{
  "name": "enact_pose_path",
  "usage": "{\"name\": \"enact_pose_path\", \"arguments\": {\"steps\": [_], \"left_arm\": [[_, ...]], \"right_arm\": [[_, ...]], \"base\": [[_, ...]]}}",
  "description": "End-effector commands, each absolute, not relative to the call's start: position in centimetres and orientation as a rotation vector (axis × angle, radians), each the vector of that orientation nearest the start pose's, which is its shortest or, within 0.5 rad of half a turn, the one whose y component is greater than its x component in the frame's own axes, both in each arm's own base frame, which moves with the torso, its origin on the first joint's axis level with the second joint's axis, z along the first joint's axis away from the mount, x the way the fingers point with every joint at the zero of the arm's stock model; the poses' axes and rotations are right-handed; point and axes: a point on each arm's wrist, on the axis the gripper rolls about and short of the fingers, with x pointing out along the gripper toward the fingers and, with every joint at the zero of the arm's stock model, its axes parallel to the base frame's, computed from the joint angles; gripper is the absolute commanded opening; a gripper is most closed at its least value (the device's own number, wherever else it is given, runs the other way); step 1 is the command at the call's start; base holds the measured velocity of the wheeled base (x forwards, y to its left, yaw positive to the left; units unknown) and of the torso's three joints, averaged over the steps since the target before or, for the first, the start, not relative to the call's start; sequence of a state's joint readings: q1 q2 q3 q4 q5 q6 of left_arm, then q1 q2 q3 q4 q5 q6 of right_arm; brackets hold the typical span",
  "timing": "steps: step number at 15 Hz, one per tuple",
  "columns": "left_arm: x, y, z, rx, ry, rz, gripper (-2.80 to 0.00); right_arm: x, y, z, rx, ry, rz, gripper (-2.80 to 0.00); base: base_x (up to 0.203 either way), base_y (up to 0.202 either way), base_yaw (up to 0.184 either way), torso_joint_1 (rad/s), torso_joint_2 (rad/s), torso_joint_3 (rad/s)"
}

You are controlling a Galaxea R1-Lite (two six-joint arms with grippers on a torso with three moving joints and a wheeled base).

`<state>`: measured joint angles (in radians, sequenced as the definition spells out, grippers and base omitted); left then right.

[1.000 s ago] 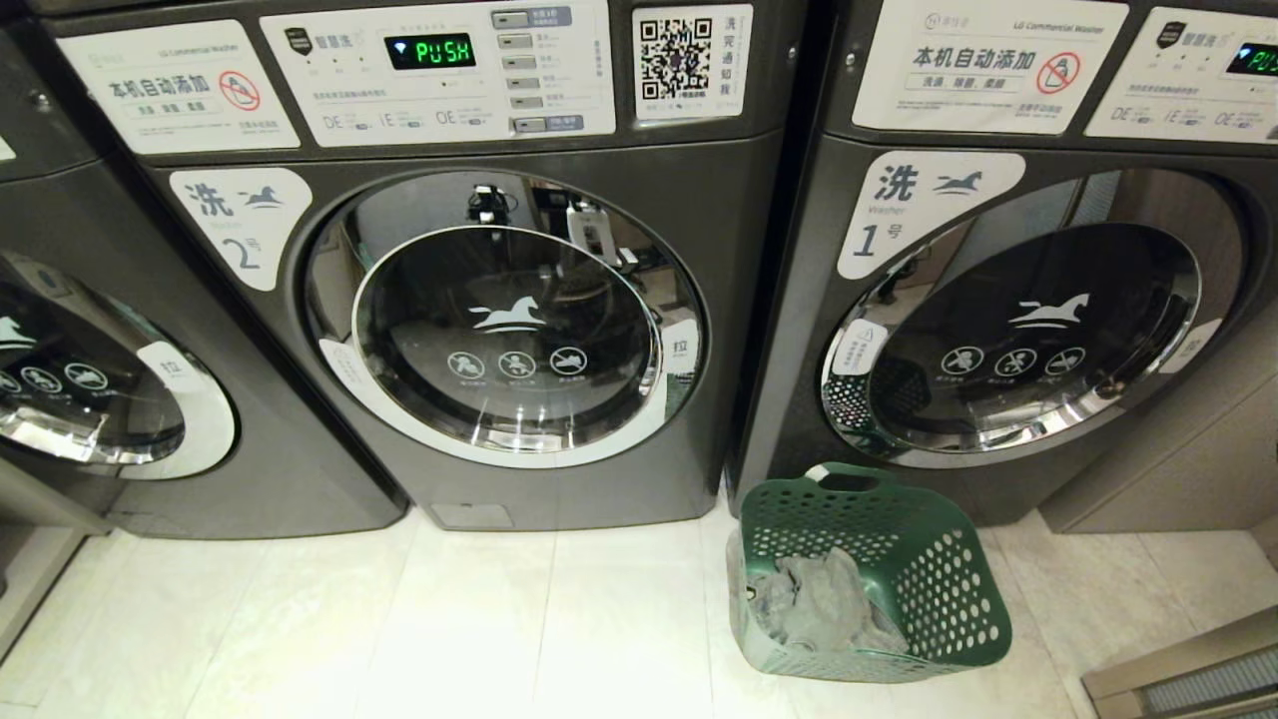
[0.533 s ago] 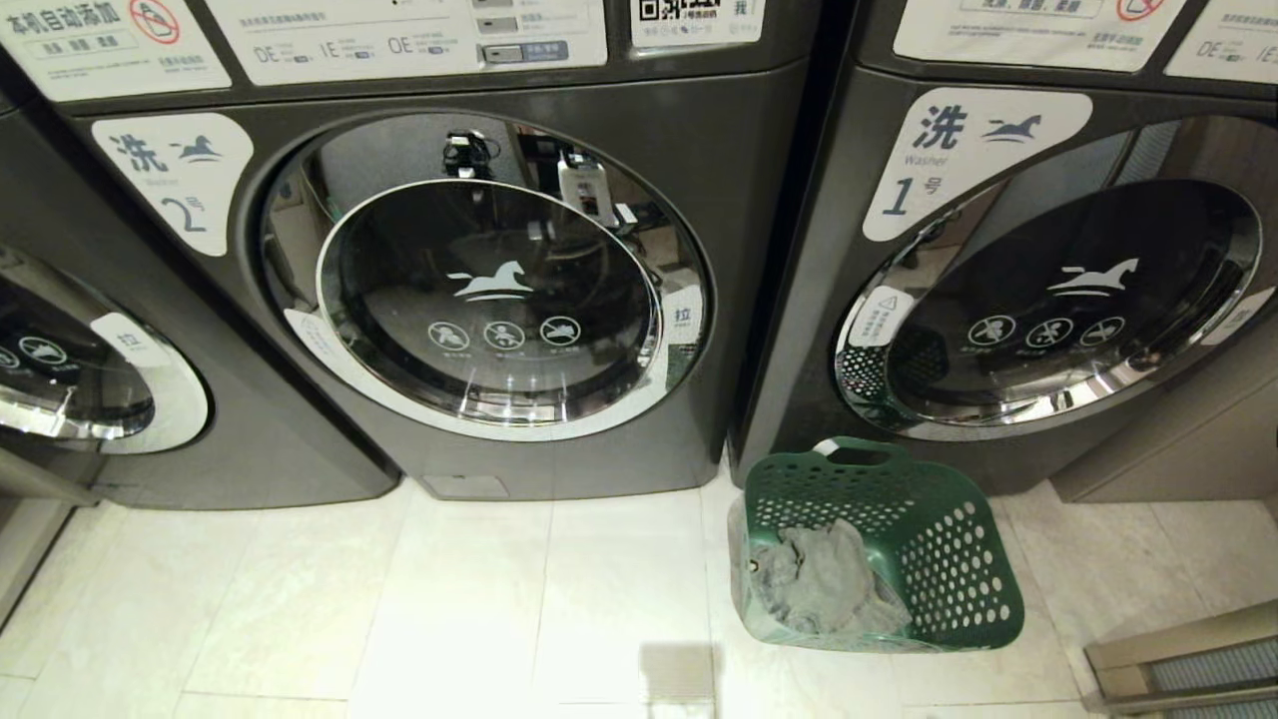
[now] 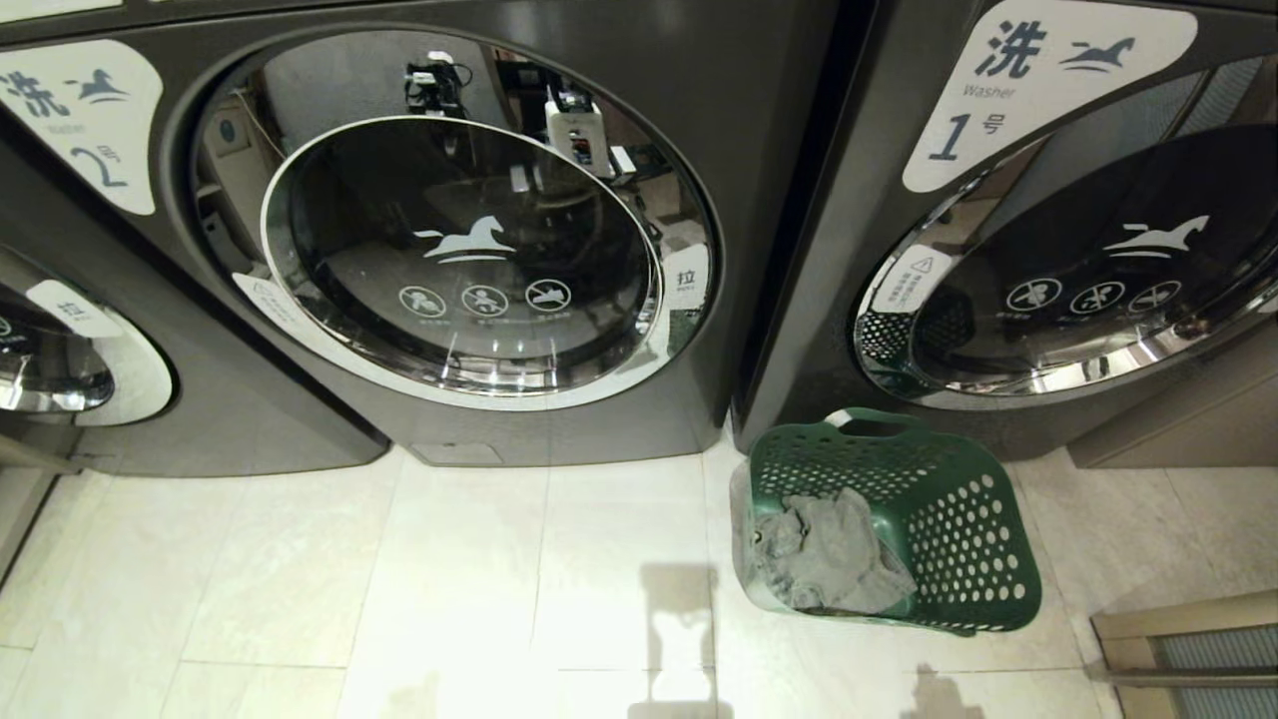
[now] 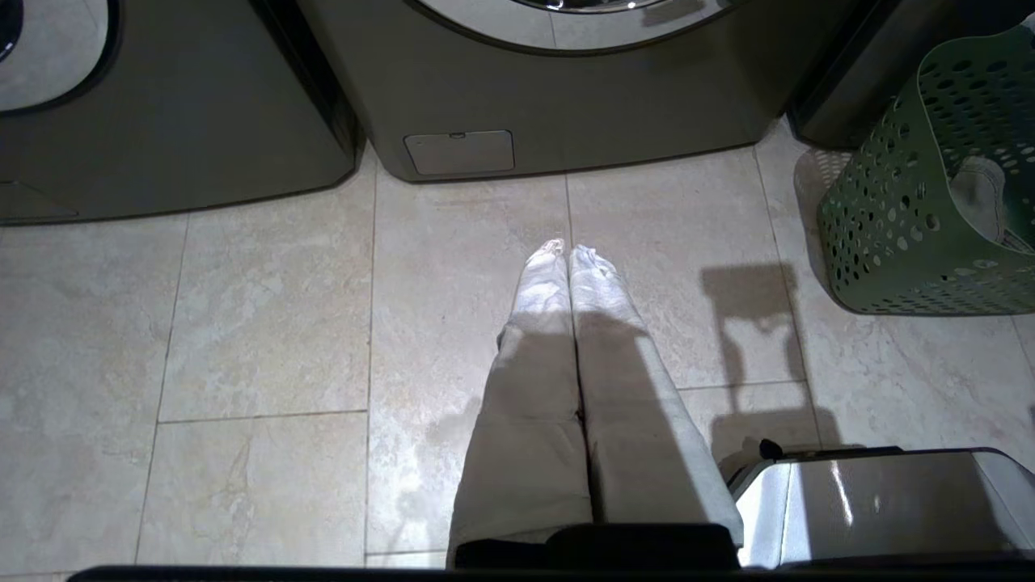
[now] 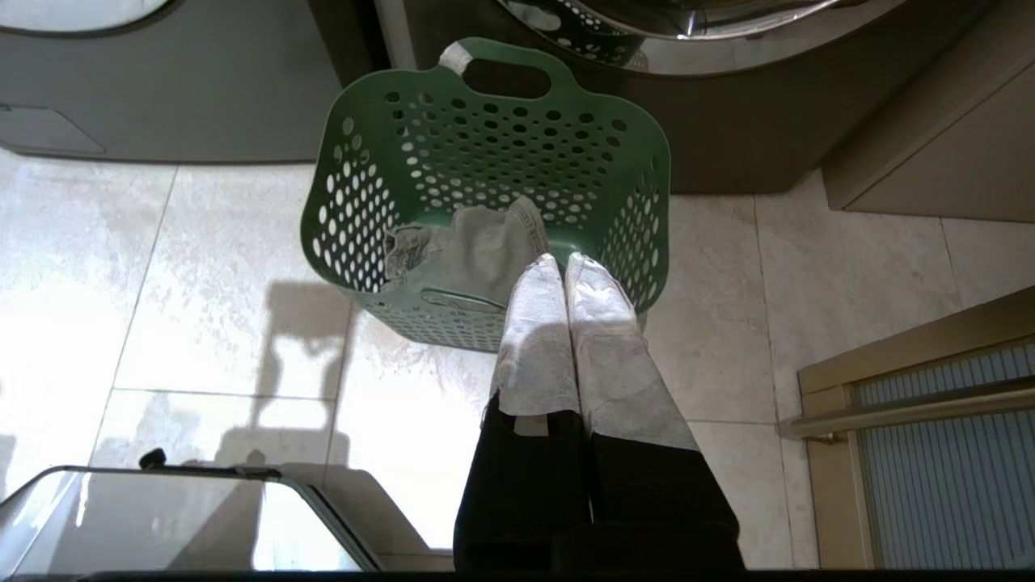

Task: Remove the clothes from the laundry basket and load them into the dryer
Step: Take the clothes out of the basket

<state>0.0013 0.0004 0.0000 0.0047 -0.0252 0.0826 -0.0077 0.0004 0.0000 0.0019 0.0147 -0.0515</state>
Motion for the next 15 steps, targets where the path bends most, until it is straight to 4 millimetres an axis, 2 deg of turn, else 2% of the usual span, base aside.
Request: {"name": "enact_pose_path", "arguments": {"steps": [1, 3, 5, 7, 9, 11, 15], "left_arm": [[-2.3, -0.1, 7.5, 0.083, 0.004, -0.024, -2.80], [-2.3, -0.1, 7.5, 0.080, 0.005, -0.025, -2.80], [-2.3, -0.1, 7.5, 0.078, 0.004, -0.023, -2.80], [-2.3, -0.1, 7.5, 0.083, 0.007, -0.026, -2.80], [-2.3, -0.1, 7.5, 0.085, 0.005, -0.026, -2.80], [-2.3, -0.1, 7.5, 0.087, 0.006, -0.026, -2.80], [-2.3, -0.1, 7.5, 0.088, 0.007, -0.026, -2.80]], "right_arm": [[-2.3, 0.1, 7.6, -0.052, 0.002, 0.008, -2.80], [-2.4, 0.0, 7.8, -0.056, -0.007, -0.006, -2.80], [-2.9, 0.0, 10.4, -0.066, -0.015, -0.001, -2.80], [-2.3, 0.1, 13.0, -0.045, 0.083, 0.016, -2.80], [-0.4, 0.1, 14.8, 0.006, 0.213, 0.048, -2.80], [1.7, 0.2, 15.7, 0.044, 0.340, 0.065, -2.80], [5.5, 0.4, 14.8, 0.130, 0.560, 0.163, -2.80]], "base": [[0.000, 0.000, 0.000, 0.002, 0.00, -0.196], [0.000, 0.000, 0.000, 0.002, 0.00, -0.171], [0.000, 0.000, 0.000, 0.003, 0.00, -0.057], [0.000, 0.000, 0.000, 0.001, 0.00, -0.013], [0.000, 0.000, 0.000, 0.000, 0.00, 0.000], [0.000, 0.000, 0.000, 0.000, 0.00, 0.000], [0.000, 0.000, 0.000, 0.000, 0.00, 0.000]]}}
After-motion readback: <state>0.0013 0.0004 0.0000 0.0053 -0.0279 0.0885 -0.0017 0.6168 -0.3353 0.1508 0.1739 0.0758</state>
